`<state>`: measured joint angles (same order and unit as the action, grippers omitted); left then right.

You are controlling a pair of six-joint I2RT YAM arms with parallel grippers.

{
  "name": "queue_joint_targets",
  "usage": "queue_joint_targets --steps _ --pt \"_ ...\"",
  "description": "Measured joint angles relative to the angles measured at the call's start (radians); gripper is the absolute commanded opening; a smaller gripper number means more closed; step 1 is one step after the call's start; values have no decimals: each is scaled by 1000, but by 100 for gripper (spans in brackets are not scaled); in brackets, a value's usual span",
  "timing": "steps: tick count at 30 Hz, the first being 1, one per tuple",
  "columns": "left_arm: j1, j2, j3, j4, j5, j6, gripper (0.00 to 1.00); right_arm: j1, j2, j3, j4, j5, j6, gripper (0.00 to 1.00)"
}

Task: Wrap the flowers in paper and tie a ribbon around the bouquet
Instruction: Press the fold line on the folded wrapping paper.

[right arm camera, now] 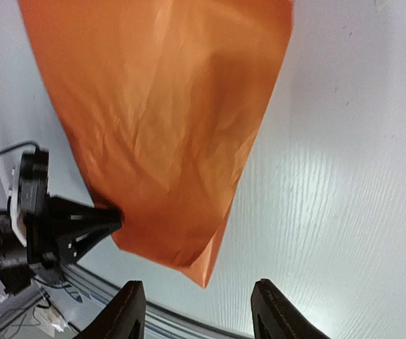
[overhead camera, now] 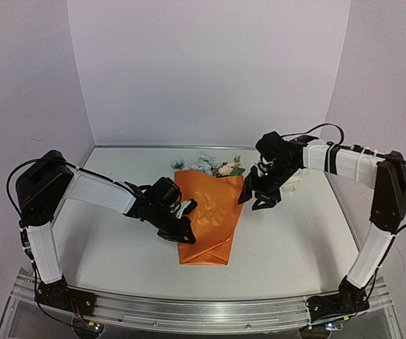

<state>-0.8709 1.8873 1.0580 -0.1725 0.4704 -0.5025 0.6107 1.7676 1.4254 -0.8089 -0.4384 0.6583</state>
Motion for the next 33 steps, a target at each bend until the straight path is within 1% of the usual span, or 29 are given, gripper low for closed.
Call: queue_joint_targets --steps 2,4,9,13,16,20,25,29,33 --pt "-1 3 0 0 2 -3 8 55 -30 -32 2 -9 16 41" --pt "-1 3 0 1 3 -4 8 103 -27 -43 16 -21 33 35" --pt "-1 3 0 1 7 -4 8 181 56 -33 84 -65 81 23" --pt "-1 3 0 0 6 -4 8 193 148 -30 175 -93 150 20" --pt "-1 3 0 -1 6 -3 8 199 182 -46 237 -99 192 17" --pt "-1 3 0 -2 6 -3 8 206 196 -79 300 -101 237 15" --pt "2 3 0 0 7 -6 9 210 197 -162 389 -100 288 14" --pt "15 3 -3 12 11 -23 11 210 197 -223 419 -97 307 14" --pt "34 3 -11 35 27 -42 13 210 197 -242 434 -98 310 13"
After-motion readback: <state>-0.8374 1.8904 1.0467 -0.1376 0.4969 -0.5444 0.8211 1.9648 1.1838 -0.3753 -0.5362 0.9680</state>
